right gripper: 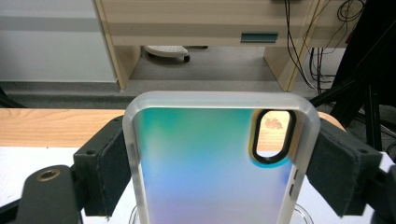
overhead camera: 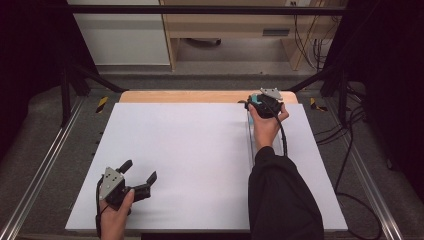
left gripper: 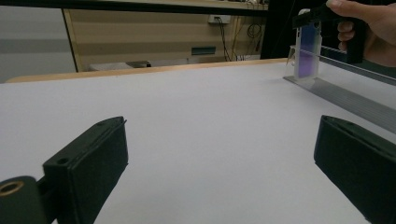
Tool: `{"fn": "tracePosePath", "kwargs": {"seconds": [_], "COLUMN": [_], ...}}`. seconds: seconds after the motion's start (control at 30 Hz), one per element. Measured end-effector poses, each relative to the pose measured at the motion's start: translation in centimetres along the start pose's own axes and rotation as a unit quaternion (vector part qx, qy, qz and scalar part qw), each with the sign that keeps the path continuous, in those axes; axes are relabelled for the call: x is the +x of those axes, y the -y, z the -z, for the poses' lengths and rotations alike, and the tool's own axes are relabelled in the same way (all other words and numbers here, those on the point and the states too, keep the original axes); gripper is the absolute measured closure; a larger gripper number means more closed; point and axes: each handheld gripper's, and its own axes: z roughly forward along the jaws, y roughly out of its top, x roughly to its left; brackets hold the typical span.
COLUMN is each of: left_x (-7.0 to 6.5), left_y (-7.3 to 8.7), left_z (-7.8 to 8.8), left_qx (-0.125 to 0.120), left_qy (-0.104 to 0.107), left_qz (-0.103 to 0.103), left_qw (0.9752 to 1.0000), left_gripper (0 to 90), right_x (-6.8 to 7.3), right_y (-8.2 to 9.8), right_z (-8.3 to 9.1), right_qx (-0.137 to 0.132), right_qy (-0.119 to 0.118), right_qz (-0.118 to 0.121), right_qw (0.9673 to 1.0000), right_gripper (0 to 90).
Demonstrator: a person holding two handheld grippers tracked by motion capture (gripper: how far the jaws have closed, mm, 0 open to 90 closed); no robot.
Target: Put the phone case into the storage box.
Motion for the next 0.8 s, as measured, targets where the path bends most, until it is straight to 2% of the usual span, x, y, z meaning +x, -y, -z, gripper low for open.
{"fn": "tracePosePath", "kwargs": {"seconds": [0.8], "left_x": [-0.03], "left_y": [-0.01], "left_z": [0.0], "left_qx": [0.002], "left_qy": [0.001], "left_qz": [-0.001], "left_qw": [1.0], "left_gripper": [2.6], "right_x": [-0.21], "right_y": [0.1], "right_z": [-0.34], "right_qx": [0.013], "right_qy": [-0.022], "right_qz": [-0.01], "right_qw": [0.9996], "right_gripper": [15.0]}}
